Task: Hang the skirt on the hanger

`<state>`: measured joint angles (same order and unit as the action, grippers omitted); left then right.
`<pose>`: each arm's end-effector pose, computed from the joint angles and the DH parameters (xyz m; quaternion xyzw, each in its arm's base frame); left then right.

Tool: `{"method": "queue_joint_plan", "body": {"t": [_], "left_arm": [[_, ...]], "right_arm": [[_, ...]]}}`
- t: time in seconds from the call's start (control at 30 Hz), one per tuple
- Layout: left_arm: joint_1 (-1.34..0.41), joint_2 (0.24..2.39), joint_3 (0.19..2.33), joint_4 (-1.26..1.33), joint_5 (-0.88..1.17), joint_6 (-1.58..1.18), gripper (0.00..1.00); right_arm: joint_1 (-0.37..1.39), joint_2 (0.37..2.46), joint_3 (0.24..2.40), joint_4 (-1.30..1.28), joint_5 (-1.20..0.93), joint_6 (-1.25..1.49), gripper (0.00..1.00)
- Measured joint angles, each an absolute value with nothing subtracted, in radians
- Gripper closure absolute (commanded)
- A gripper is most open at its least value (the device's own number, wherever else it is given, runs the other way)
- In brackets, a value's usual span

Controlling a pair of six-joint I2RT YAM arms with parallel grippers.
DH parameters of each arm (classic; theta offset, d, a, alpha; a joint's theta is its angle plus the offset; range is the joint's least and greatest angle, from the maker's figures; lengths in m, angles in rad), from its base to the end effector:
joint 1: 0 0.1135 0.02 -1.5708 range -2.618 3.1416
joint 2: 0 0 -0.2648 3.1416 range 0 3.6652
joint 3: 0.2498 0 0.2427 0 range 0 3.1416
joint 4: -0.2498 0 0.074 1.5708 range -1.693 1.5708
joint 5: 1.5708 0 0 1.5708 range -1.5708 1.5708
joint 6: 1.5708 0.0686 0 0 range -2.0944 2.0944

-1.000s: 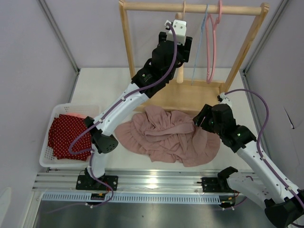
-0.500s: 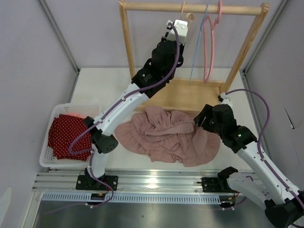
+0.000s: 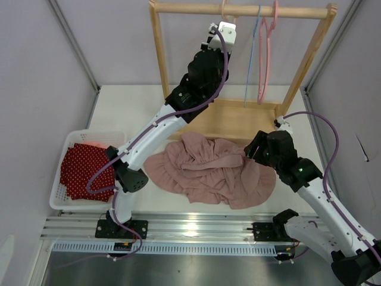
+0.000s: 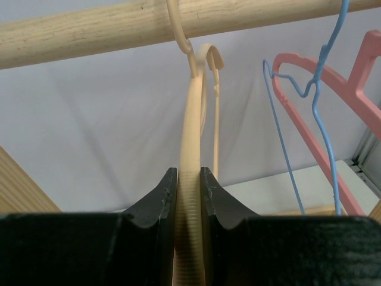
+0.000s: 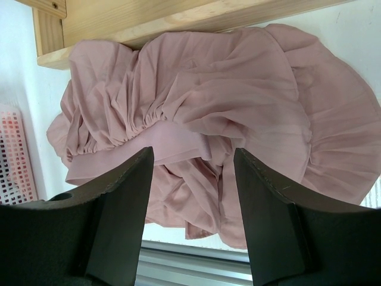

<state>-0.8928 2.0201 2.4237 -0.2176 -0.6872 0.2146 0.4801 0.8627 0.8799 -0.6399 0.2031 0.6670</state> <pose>0.3178 -0.3252 0.5230 0.0955 0.6476 -0.0383 0.7550 0.1807 0.0785 0.2963 0.1287 0.8770 0.1707 0.4304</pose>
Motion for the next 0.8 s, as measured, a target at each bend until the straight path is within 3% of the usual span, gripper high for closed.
{"method": "queue_joint_plan", "body": {"t": [0.8], "left_arm": [[-0.895, 1.938, 2.31, -0.134, -0.619, 0.289, 1.0]], "right_arm": [[0.466, 0.884, 0.862, -0.62, 0.202, 0.654, 0.38]]}}
